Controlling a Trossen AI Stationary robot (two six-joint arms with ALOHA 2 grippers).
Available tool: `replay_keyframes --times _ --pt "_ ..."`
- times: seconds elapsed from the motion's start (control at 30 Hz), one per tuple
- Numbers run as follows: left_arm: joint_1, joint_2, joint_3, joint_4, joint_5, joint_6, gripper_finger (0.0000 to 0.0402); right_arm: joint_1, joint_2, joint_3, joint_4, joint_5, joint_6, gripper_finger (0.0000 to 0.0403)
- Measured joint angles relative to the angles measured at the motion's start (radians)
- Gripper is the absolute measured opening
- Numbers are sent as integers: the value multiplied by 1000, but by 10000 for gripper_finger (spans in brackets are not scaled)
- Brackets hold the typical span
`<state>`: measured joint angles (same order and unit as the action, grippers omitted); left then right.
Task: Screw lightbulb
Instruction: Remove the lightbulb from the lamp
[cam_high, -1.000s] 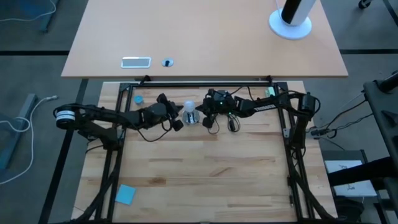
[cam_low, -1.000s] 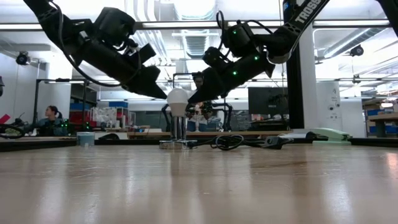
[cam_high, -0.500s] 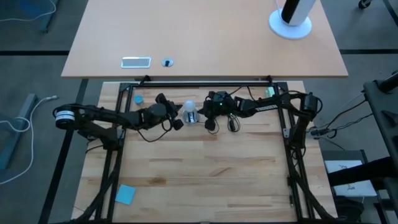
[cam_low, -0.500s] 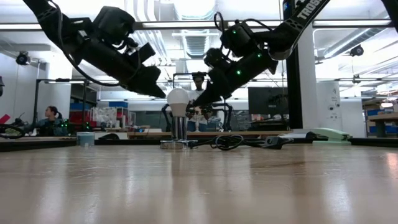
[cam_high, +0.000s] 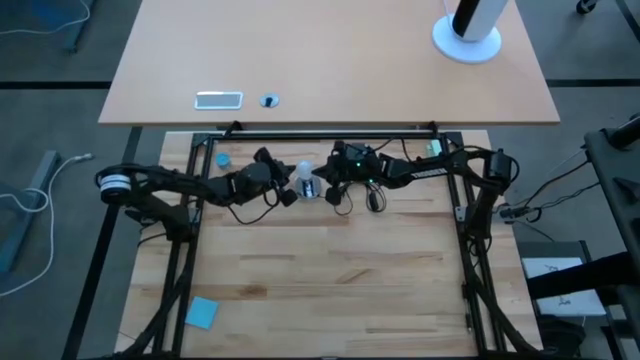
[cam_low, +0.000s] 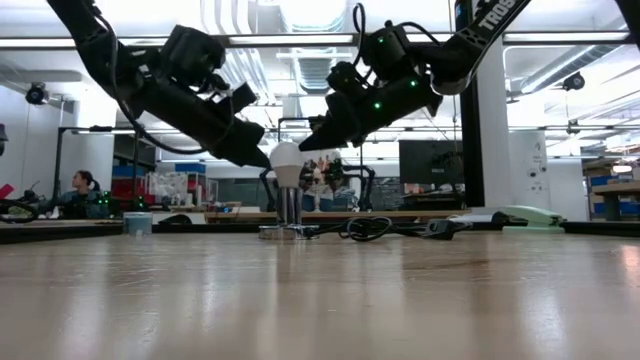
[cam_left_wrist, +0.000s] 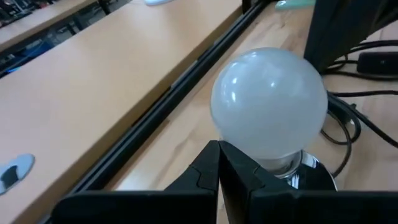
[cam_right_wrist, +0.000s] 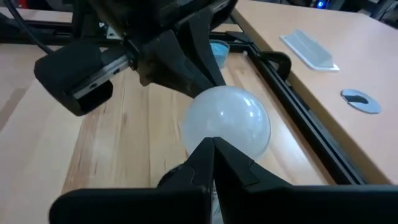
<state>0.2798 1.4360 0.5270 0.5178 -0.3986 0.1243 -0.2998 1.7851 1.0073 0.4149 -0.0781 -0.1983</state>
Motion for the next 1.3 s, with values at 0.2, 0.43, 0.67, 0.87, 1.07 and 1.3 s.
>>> replay_keyframes --times 0.2,0.43,0.67,0.87,1.07,1.3 --pt "0 1 -1 8 38 -23 0 -2 0 0 -18 47 -11 2" --pt "-16 -50 -2 -56 94 -33 0 -14 0 0 -37 88 -26 2" --pt "-29 -105 1 -194 56 -46 0 -22 2 -3 -83 105 -47 2" --pt "-26 -131 1 -224 -57 -64 0 -21 -10 -3 -154 11 -29 2" --pt "-17 -95 0 -100 -58 2 0 -6 0 -3 -60 -61 -12 2" --pt "-16 -58 0 -28 -5 21 0 -14 0 -2 -21 -33 2 2"
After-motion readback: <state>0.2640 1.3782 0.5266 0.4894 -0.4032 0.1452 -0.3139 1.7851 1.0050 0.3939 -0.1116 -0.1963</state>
